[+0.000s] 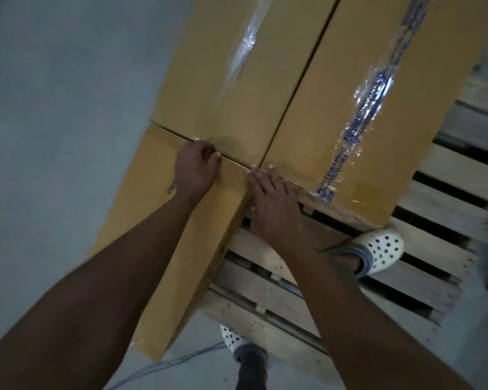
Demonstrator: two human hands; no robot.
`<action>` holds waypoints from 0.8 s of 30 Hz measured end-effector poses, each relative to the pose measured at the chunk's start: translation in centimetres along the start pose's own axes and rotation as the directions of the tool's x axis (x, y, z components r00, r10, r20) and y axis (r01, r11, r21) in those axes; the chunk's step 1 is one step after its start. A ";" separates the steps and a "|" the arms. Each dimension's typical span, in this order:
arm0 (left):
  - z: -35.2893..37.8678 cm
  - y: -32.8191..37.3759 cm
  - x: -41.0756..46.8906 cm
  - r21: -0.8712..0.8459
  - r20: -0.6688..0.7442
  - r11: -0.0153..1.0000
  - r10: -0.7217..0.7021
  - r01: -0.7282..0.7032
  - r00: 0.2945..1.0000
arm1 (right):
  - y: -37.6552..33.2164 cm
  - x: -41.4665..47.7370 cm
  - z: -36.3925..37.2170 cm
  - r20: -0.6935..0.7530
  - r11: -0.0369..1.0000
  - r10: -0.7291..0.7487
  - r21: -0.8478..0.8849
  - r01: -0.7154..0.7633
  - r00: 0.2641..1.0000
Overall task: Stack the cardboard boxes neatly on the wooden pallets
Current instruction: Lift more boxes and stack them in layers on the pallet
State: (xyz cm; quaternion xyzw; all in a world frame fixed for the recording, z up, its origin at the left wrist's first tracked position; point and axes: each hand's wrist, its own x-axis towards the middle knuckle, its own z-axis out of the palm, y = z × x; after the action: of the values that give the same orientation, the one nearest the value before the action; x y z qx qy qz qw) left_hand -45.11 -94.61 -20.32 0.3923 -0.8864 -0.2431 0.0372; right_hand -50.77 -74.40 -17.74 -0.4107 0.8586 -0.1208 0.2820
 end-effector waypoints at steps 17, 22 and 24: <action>-4.5 -6.3 7.5 -0.371 0.240 0.782 -0.440 0.500 0.866 | -3.9 2.9 1.7 0.200 0.974 0.212 -0.123 -0.190 0.957; -4.0 -7.8 7.1 -0.380 0.183 0.779 -0.466 0.499 0.866 | -4.4 2.5 2.3 0.173 0.967 0.244 -0.111 -0.228 0.954; -3.7 -8.0 7.0 -0.383 0.169 0.778 -0.471 0.498 0.866 | -4.4 2.5 2.3 0.168 0.967 0.249 -0.096 -0.235 0.954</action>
State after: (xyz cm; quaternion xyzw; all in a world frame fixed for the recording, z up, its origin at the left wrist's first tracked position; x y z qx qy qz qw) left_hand -43.55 -105.69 -21.66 0.5819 -0.6842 -0.4388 0.0274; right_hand -47.85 -79.07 -18.68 -0.3218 0.8777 -0.0155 0.3548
